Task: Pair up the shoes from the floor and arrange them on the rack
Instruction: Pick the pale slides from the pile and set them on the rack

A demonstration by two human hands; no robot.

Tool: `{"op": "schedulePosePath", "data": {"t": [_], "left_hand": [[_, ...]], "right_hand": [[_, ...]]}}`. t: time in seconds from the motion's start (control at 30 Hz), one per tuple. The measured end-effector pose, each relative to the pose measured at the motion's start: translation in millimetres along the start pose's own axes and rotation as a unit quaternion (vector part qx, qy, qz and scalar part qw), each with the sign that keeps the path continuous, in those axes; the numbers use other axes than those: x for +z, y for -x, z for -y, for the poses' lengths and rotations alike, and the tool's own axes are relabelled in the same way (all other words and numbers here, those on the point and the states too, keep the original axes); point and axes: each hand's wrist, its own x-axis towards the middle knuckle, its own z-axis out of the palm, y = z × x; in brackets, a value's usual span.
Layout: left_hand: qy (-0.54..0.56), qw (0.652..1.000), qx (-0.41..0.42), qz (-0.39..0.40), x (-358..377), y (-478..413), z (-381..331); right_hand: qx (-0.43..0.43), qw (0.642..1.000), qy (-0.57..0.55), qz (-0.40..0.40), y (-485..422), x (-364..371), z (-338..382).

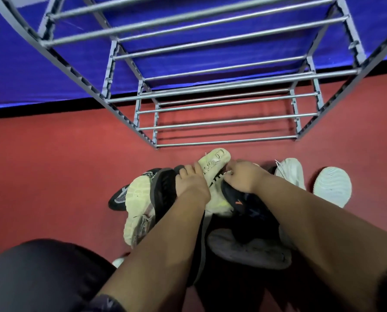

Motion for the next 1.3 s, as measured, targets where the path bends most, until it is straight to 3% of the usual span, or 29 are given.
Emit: {"op": "schedulePosePath", "data": {"t": [0.13,0.3,0.47,0.53,0.63,0.73,0.87,0.97,1.1,1.23,1.3], "left_hand": [[0.001,0.999,-0.01,-0.031,2.7,-5.2,0.3],[0.135,0.989,0.035,-0.047,-3.4,-1.0,10.4],[0.222,0.969,0.101,-0.044,-27.7,9.6,34.6],[0.261,0.957,0.125,-0.035,-40.1,16.4,47.5],[0.315,0.934,0.167,-0.019,-58.3,29.1,69.0],[0.35,0.918,0.187,-0.018,-66.0,41.6,89.7],[0.371,0.918,0.122,-0.063,-38.4,49.6,115.8],[0.415,0.898,-0.013,-0.143,-6.5,51.8,139.1],[0.381,0.907,-0.137,-0.116,22.4,70.3,165.9],[0.303,0.941,-0.139,-0.05,38.5,93.4,158.5],[0.261,0.954,-0.12,-0.089,34.3,99.3,133.7]], "right_hand": [[0.009,0.998,-0.061,0.003,-1.8,7.9,-0.2],[0.023,0.992,-0.116,-0.031,-6.7,4.4,-6.9],[0.022,0.993,-0.008,-0.117,-3.0,-11.7,-9.4],[0.007,0.992,0.056,-0.116,-1.6,-19.6,-11.6],[-0.039,0.989,0.101,-0.098,3.4,-25.9,-8.4],[-0.11,0.976,0.119,-0.142,9.8,-23.7,7.0],[-0.123,0.974,0.109,-0.156,22.3,-10.3,22.2],[-0.073,0.981,0.067,-0.166,31.5,1.8,28.6],[-0.009,0.983,-0.02,-0.185,38.0,23.6,41.7],[0.062,0.984,-0.082,-0.147,43.0,35.7,47.7],[0.093,0.983,-0.097,-0.126,46.2,37.9,40.0]]}}
